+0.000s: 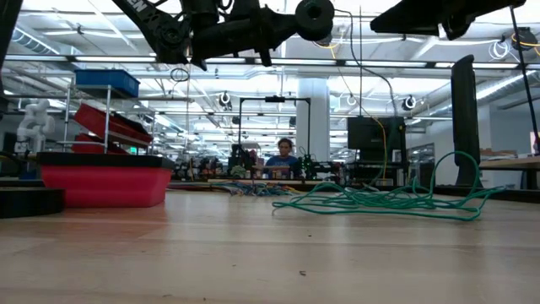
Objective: Coil cords
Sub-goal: Coil the green wire onto the spool
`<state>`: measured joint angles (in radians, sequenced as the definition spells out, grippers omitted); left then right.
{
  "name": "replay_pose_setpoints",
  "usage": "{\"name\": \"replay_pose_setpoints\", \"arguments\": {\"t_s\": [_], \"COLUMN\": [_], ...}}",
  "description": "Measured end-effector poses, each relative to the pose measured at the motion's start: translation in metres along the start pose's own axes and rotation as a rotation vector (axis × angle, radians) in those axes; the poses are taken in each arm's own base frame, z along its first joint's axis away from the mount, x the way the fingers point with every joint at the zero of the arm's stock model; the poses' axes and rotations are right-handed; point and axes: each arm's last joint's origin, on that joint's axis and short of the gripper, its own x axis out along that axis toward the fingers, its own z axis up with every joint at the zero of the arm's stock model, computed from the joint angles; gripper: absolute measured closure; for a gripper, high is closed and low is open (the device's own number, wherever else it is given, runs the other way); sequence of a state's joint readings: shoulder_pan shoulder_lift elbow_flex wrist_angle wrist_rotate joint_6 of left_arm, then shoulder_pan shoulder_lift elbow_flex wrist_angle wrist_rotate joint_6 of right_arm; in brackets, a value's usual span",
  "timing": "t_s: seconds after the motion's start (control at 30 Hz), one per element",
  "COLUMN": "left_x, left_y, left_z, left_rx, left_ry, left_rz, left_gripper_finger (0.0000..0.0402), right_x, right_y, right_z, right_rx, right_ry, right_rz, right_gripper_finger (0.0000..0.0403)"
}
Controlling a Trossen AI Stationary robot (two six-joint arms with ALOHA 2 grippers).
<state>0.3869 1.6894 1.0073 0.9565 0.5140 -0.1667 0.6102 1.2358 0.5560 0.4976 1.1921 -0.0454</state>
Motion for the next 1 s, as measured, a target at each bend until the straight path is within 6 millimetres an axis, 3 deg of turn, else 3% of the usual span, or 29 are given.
{"name": "replay_pose_setpoints", "arguments": {"t_s": [0.4, 0.7, 1.0], "left_x": [0.0, 0.003, 0.001], "left_y": [-0.008, -0.022, -0.021], "left_z": [-0.018, -0.026, -0.026], "left_rx": [0.372, 0.594, 0.617], "left_ry": [0.125, 0.117, 0.102], "left_rz": [-0.269, -0.413, -0.449], "left_gripper_finger": [0.0401, 0.0401, 0.0401], "right_x": [-0.026, -0.028, -0.029], "right_y": [0.013, 0.013, 0.013], "right_z": [0.0, -0.013, -0.015], "right_rx": [-0.091, -0.065, -0.035], "right_ry": [-0.026, 0.04, 0.051], "right_rz": [0.152, 0.157, 0.17], "right_gripper_finger": [0.0383, 0.0383, 0.0375]}}
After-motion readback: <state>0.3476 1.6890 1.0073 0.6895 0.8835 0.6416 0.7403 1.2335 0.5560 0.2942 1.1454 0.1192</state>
